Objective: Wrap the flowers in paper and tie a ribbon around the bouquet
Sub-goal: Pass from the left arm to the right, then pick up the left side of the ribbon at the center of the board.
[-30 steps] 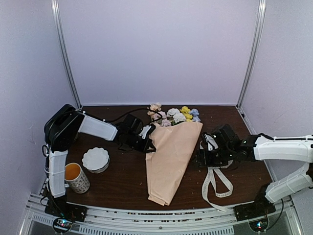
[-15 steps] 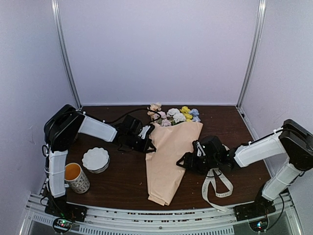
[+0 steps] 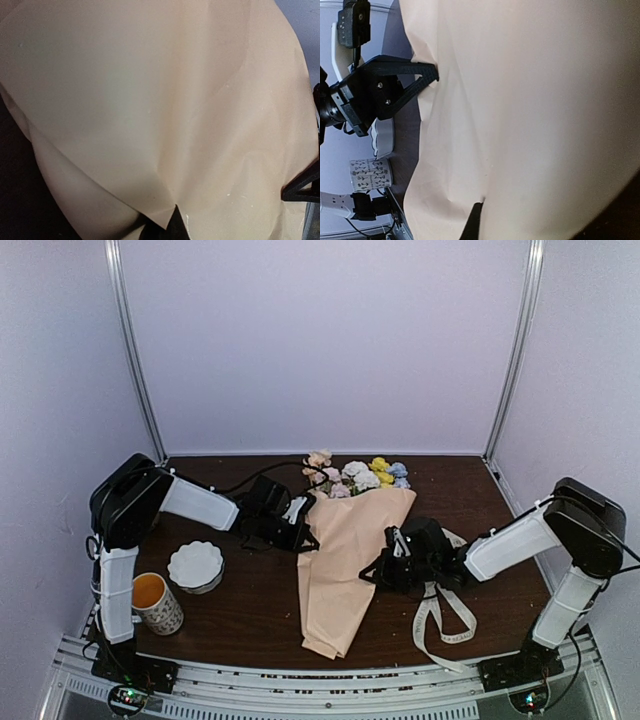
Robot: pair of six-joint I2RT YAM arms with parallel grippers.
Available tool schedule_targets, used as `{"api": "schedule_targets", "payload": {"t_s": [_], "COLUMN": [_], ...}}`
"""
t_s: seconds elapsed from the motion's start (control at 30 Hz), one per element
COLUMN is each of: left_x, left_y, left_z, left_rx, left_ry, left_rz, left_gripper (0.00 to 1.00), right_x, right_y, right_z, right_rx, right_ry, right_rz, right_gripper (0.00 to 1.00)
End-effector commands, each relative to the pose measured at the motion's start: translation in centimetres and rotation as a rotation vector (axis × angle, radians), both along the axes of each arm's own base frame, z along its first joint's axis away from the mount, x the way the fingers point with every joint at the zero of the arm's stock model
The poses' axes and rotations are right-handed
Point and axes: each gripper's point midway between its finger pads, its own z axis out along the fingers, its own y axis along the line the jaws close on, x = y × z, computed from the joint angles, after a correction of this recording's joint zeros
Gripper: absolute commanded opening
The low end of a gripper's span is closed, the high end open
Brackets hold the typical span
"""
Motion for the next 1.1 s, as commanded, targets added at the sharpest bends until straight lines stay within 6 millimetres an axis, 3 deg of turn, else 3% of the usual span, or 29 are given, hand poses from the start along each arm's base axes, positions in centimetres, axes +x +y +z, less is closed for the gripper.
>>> {"api": "schedule_targets", "payload": {"t_s": [0.0,0.13,0.27,0.33,0.43,0.53,0.63,0.73,0.83,0.93,1.07], "left_x": [-0.6,0.4,1.0,0.4,-3.5,-10.9,-19.7,-24.3,-26.8,-29.0,-29.1], "left_y": [1.6,1.7,2.4,2.1,-0.1,-4.1,-8.3,-12.0,-14.9,-17.0,-20.0], "left_z": [-1.6,1.5,5.8,9.2,14.3,16.3,15.8,14.0,11.0,9.3,7.3], "left_rx": [0.071,0.071,0.072,0.048,0.049,0.043,0.007,0.032,0.118,0.155,0.225], "left_ry": [0.048,-0.029,-0.134,-0.229,-0.429,-0.611,-0.733,-0.757,-0.722,-0.796,-0.966], "left_rz": [0.029,0.044,0.064,0.039,-0.108,-0.390,-0.746,-0.958,-1.114,-1.223,-1.246], "left_gripper": [0.00,0.03,0.28,0.31,0.35,0.38,0.41,0.46,0.50,0.56,0.66], "right_x": [0.3,0.3,0.4,0.5,0.6,0.7,0.7,0.7,0.6,0.3,0.5], "right_y": [1.0,0.5,0.5,0.5,0.7,0.9,1.2,1.2,1.3,2.1,2.1], "right_z": [1.2,1.5,1.7,1.8,1.7,1.6,1.7,1.6,1.7,1.4,0.9], "right_rx": [0.017,0.011,-0.004,-0.011,-0.032,-0.059,-0.068,-0.105,-0.137,-0.162,-0.210], "right_ry": [-0.020,-0.024,-0.034,-0.035,-0.037,-0.040,-0.045,-0.053,-0.072,-0.074,-0.079], "right_rz": [0.037,0.029,0.033,0.040,0.061,0.082,0.105,0.135,0.184,0.265,0.309], "right_gripper": [0.00,0.00,0.00,0.00,0.00,0.00,0.00,0.00,0.00,0.00,0.00]}}
